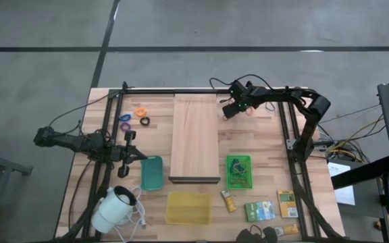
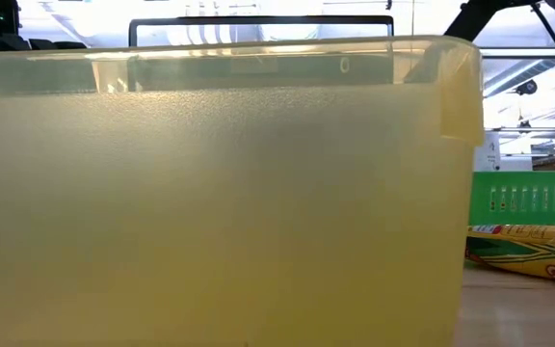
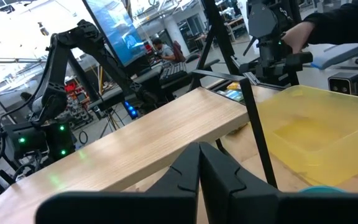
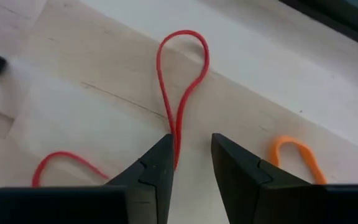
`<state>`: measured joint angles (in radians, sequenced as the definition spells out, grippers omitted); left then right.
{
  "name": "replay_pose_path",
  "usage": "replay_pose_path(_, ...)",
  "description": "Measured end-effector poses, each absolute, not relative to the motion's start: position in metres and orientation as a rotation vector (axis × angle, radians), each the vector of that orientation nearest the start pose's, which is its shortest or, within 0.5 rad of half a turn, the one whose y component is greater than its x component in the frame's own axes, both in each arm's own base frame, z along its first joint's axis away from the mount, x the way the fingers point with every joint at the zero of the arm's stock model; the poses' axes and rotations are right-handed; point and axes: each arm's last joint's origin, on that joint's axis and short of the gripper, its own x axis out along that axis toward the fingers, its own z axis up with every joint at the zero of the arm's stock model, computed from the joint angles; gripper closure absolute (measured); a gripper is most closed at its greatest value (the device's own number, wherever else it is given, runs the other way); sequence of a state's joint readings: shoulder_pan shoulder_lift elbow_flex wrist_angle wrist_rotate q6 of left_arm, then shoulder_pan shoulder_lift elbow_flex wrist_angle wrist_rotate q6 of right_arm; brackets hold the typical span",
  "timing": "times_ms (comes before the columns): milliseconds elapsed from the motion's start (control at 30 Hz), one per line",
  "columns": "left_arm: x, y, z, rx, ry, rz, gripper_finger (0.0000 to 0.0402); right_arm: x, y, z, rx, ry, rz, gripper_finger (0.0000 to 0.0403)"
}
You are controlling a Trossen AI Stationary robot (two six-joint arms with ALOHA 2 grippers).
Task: Pick & Place Office Desk Supplies
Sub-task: Put the red rubber band into the green bin
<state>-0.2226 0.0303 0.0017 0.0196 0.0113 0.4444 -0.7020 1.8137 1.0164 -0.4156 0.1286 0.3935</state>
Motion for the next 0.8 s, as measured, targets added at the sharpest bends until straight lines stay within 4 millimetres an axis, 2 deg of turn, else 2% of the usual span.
replay_pose_path(467,0.097,-0.022,0.164,0.443,-0.043,-0.231,0.0390,0.255,-0.211,0.135,0.671,1.056,-0.932,0.0309)
replay_pose_path(800,0.097,-0.022,0.164,0.443,-0.043,-0.231,0.0390,0.263,-0.199,0.134,0.637,1.071,-0.904,0.0351)
